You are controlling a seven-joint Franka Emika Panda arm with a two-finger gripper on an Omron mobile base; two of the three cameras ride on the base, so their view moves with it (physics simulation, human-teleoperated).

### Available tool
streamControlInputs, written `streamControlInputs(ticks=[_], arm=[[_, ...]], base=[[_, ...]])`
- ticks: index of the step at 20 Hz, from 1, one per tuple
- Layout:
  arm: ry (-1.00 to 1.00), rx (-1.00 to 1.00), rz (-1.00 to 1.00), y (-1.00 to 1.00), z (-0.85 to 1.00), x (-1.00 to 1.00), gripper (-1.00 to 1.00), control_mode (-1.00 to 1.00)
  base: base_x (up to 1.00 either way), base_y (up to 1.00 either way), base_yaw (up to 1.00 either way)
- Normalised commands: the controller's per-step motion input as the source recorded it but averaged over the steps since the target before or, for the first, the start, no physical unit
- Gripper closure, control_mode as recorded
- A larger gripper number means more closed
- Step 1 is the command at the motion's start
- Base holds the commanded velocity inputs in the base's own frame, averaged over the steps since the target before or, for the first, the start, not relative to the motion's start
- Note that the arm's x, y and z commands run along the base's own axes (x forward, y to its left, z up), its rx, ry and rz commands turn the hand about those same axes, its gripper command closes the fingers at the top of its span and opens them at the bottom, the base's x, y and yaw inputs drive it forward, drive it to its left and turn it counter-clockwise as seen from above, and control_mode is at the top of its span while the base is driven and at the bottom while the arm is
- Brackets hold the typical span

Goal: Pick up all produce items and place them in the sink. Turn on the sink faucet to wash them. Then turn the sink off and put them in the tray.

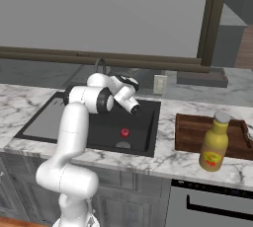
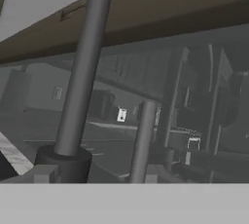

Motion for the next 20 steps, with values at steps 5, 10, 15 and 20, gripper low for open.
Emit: streamControlInputs(ticks=[5,10,15,20], arm=[[-0.02,0.01,0.0,-0.18,0.0,0.43,1.0,-1.0],[0.0,0.0,0.0,-0.21,0.0,0.48,1.0,-1.0],[-0.01,0.0,0.0,-0.25,0.0,0.48,1.0,-1.0],[-0.02,0.0,0.0,-0.28,0.0,0.37,1.0,-1.0]], base=[[0.0,0.0,0.0],[0.0,0.0,0.0],[0.0,0.0,0.0],[0.0,0.0,0.0]])
